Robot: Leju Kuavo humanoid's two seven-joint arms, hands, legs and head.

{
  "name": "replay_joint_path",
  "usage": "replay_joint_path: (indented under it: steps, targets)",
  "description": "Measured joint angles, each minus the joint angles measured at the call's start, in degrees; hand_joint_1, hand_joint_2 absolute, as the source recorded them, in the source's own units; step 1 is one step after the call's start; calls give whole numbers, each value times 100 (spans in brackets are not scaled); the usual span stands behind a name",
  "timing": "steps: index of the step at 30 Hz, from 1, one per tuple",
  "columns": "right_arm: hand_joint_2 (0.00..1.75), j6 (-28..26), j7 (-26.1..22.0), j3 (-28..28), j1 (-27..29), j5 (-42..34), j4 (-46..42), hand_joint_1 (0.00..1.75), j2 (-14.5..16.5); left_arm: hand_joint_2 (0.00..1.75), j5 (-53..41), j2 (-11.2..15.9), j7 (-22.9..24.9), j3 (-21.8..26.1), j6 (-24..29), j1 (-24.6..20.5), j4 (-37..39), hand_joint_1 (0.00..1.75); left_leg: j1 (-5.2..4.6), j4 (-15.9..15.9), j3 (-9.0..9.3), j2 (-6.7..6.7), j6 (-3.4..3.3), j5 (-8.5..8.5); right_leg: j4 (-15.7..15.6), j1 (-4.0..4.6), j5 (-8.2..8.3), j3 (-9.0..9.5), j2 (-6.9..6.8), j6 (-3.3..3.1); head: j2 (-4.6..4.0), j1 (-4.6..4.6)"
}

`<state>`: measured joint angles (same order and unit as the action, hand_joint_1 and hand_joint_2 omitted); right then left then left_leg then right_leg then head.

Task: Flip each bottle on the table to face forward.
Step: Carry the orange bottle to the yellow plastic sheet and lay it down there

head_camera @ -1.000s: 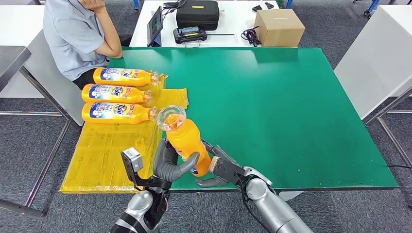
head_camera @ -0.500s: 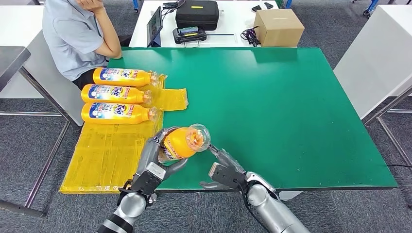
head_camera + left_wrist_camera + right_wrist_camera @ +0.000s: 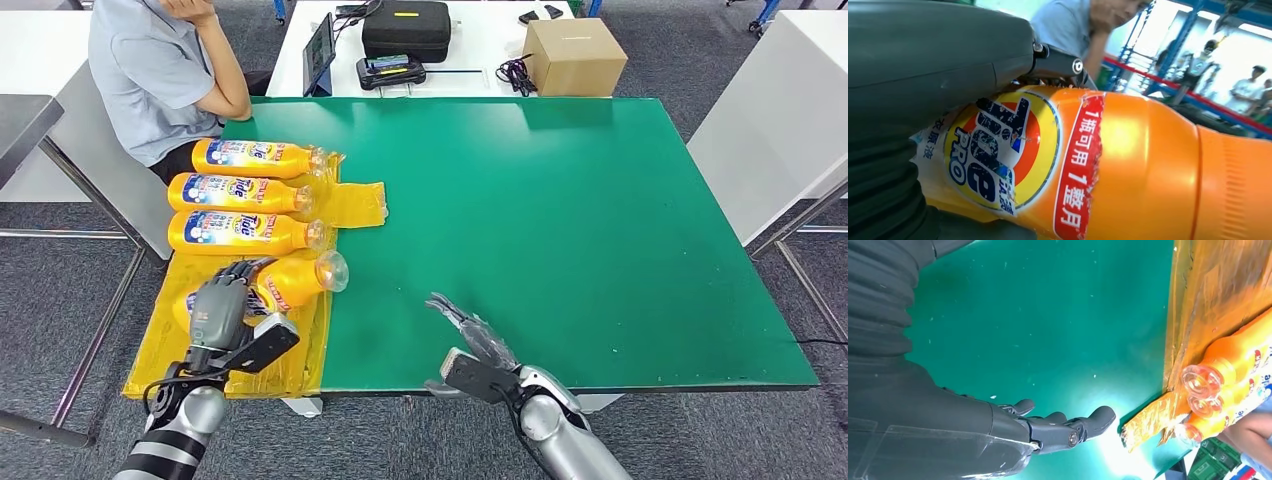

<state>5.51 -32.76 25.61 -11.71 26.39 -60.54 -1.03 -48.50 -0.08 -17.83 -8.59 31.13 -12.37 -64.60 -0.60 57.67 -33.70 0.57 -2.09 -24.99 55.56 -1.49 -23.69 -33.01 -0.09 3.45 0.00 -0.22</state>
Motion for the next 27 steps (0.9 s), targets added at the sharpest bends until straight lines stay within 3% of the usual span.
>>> replay_joint_path:
  steps: [8,14,22,26,27]
  targets:
    - [175,-3,-20,-75,83,26,-96,0,0,175,-876,215,350,222,153,-125,458,175,-1,0,0,-1,0,0,0,0,0,0,1,0,0,0]
    - [175,45,-64,-80,101,-2,-168,0,-16,175,-893,323,-159,285,-170,-334,1089,175,1,0,1,-1,1,1,1,1,0,0,1,0,0,0]
    - [175,154,-105,-81,93,-53,-210,0,-44,175,-983,376,-426,146,-458,-561,1497,172,0,-1,10,6,1,1,0,0,0,13,-4,-1,0,0]
    - [175,185,-136,-77,58,-61,-209,0,-43,175,-884,386,-590,37,-549,-675,1648,0,0,-2,14,10,4,11,1,0,1,17,-4,-2,0,-1]
    - [175,186,-140,-75,41,-63,-209,0,-42,175,-868,386,-600,1,-550,-690,1677,0,0,-2,14,10,6,14,1,0,4,16,-4,-6,0,-1]
